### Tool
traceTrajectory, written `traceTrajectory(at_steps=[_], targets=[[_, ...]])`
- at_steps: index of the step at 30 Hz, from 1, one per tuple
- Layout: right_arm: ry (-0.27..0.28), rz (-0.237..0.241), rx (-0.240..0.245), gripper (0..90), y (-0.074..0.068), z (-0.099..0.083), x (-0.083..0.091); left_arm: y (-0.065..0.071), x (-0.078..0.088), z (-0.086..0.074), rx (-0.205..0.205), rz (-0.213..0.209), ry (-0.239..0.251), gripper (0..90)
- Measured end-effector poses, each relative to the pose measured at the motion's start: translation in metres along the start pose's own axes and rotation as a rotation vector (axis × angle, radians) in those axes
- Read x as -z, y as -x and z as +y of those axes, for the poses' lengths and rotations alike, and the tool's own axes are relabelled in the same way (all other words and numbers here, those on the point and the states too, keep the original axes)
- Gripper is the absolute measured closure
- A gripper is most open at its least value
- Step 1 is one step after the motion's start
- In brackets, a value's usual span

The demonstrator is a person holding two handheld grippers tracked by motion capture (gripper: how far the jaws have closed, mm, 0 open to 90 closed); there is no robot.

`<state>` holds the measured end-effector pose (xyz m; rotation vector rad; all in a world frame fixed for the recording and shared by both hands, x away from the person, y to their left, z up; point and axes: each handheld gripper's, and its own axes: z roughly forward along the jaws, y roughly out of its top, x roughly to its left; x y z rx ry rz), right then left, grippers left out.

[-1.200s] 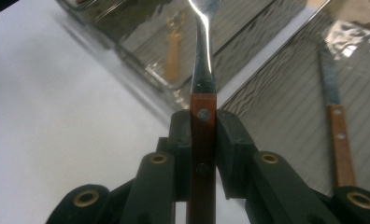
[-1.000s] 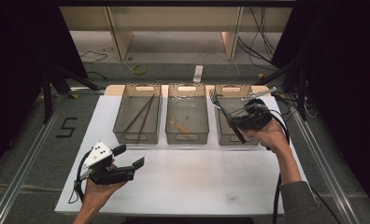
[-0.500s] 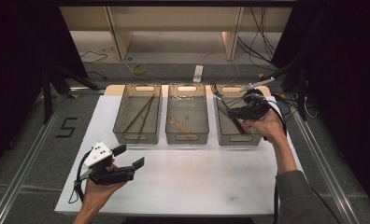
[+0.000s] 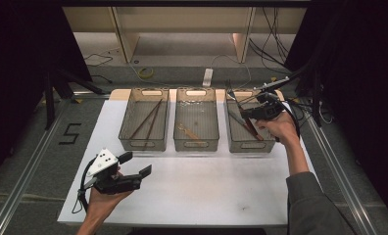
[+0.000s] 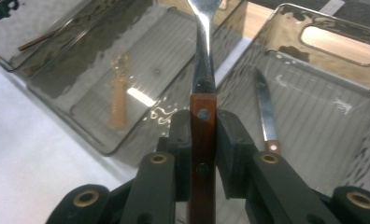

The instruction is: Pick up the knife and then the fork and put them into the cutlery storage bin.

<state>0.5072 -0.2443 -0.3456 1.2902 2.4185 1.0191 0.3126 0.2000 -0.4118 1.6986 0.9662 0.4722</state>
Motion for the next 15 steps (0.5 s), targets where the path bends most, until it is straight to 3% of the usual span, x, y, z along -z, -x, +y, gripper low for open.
traceTrajectory(at_steps=[15], targets=[[0.005,-0.059,-0.038,77.6,0.015,0.0,-0.008,0.0,0.0,0.0,-0.004,-0.002,-0.002,15.5]])
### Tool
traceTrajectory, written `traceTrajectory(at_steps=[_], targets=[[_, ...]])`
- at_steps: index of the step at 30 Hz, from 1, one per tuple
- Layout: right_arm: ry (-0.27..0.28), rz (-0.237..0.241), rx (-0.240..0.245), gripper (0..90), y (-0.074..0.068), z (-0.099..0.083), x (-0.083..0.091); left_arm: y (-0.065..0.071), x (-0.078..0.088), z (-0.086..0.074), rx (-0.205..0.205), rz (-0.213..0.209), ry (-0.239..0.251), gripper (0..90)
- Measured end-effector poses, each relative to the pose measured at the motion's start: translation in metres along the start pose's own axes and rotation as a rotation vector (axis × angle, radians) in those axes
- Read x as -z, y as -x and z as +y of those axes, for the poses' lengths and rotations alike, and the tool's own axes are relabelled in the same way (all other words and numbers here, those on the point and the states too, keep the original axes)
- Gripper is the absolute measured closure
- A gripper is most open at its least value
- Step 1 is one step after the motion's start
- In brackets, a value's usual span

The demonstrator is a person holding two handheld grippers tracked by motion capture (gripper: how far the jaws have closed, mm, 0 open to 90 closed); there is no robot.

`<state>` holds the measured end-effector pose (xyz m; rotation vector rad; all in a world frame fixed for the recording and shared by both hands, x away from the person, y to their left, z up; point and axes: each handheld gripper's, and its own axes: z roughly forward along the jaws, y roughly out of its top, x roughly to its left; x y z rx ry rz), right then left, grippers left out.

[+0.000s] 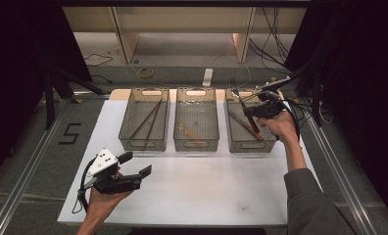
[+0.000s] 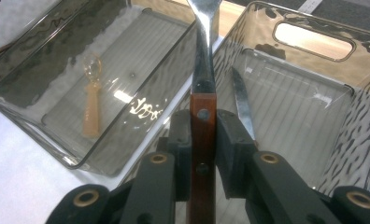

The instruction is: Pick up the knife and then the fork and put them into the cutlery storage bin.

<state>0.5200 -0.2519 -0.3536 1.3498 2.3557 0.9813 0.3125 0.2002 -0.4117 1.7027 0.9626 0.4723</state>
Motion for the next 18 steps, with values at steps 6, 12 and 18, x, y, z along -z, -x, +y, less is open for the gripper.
traceTrajectory(at_steps=[6,12,18], targets=[[0.0,-0.011,-0.015,77.6,0.004,0.0,-0.003,0.0,0.0,0.0,0.001,0.0,0.001,15.5],[-0.007,-0.028,-0.027,77.6,0.007,-0.001,-0.008,0.0,0.0,0.0,-0.001,-0.001,0.001,15.5],[-0.013,-0.04,-0.035,77.6,0.01,-0.002,-0.012,0.0,0.0,0.0,-0.002,-0.002,0.001,15.5]])
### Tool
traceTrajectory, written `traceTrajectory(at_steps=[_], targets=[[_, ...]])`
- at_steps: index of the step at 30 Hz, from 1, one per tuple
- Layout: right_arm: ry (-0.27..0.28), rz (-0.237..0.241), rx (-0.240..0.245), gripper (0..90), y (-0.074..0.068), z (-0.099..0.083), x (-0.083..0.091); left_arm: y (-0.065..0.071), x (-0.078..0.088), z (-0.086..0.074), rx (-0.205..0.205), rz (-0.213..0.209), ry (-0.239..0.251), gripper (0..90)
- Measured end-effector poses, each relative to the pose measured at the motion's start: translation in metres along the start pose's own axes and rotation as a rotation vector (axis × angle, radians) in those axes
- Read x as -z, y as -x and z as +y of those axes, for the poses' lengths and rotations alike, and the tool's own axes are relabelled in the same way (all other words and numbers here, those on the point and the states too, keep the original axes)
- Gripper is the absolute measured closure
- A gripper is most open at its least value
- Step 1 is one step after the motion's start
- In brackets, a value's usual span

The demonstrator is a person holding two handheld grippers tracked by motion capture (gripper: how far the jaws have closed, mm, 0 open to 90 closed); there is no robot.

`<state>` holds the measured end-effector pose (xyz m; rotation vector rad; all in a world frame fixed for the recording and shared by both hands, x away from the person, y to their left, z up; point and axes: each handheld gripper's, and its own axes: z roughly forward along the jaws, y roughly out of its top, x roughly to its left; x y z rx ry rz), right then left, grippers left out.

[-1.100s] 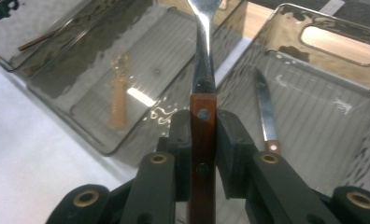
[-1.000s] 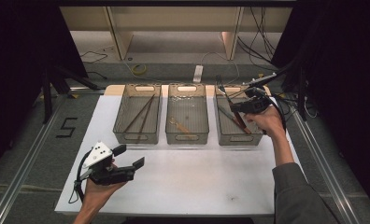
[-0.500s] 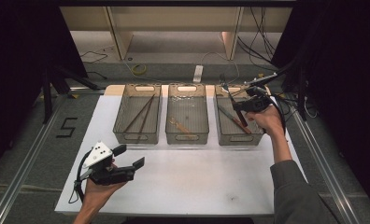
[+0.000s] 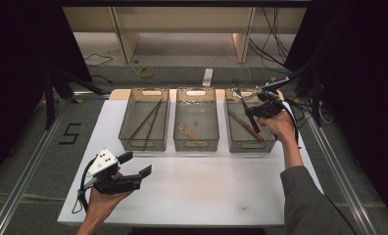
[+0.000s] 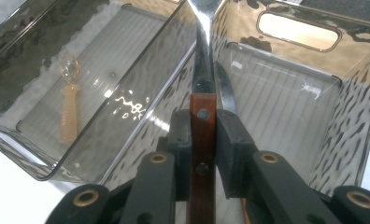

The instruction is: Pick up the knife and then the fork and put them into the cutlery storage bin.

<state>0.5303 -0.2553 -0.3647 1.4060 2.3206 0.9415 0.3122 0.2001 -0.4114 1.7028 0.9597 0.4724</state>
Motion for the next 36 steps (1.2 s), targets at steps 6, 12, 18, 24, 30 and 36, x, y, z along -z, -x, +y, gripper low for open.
traceTrajectory(at_steps=[6,12,18,24,30,36], targets=[[-0.014,-0.002,-0.005,77.6,0.001,-0.005,-0.006,0.0,0.0,0.0,0.0,0.0,-0.001,15.6],[-0.02,-0.004,-0.013,77.6,0.003,-0.01,-0.009,0.0,0.0,0.0,0.0,0.001,-0.001,15.5],[-0.039,-0.008,-0.019,77.6,0.006,-0.018,-0.013,0.0,0.0,0.0,0.0,0.001,0.0,15.5],[-0.055,-0.017,-0.021,77.5,0.007,-0.023,-0.016,0.0,0.0,0.0,0.002,0.002,0.002,15.5],[-0.077,-0.025,-0.028,77.5,0.007,-0.026,-0.021,0.0,0.0,0.0,0.002,0.002,0.001,15.5],[-0.083,-0.017,-0.028,77.5,0.006,-0.03,-0.023,0.0,-0.001,0.0,0.003,0.002,0.001,15.5]])
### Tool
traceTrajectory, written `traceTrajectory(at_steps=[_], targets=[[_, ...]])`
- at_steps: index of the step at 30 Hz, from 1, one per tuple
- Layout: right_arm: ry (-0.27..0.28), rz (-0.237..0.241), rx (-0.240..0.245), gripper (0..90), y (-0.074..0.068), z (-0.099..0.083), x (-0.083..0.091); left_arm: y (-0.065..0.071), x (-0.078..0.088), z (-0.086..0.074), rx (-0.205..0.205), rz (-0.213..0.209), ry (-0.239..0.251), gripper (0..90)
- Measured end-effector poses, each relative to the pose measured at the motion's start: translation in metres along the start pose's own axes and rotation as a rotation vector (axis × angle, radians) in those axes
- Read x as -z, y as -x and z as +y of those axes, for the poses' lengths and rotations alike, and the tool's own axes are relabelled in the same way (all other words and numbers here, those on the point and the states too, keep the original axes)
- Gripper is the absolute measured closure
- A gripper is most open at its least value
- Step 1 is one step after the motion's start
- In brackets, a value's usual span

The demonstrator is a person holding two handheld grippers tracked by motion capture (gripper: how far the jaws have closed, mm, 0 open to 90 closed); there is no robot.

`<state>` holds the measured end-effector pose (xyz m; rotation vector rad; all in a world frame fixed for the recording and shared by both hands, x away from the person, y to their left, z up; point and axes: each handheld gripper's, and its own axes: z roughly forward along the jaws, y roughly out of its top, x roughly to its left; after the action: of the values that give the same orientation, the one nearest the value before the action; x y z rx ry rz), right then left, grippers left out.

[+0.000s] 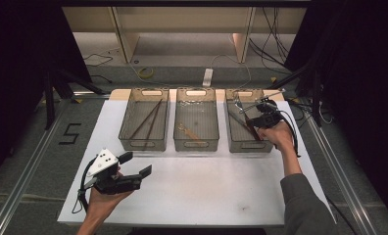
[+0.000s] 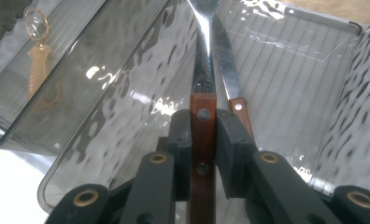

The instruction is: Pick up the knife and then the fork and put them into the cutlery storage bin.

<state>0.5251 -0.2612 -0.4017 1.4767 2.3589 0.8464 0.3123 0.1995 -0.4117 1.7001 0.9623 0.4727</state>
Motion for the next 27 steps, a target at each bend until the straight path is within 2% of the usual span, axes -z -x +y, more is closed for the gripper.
traceTrajectory(at_steps=[17,18,19,20,27], targets=[[-0.055,-0.012,-0.005,76.5,-0.002,-0.001,-0.004,0.0,0.0,0.0,-0.002,0.001,-0.001,15.5],[-0.063,-0.023,-0.003,75.7,-0.002,-0.001,-0.004,0.0,0.0,0.0,-0.002,0.0,-0.001,15.6],[-0.063,-0.029,-0.008,70.1,-0.002,-0.001,-0.005,0.0,0.0,0.0,-0.002,0.0,0.0,15.5],[-0.057,-0.026,-0.019,69.2,-0.002,-0.001,-0.004,0.0,0.0,0.0,-0.002,0.0,-0.001,15.5],[0.01,-0.007,0.005,67.1,-0.007,0.004,0.007,0.0,0.0,0.0,-0.006,0.0,-0.005,15.5]])
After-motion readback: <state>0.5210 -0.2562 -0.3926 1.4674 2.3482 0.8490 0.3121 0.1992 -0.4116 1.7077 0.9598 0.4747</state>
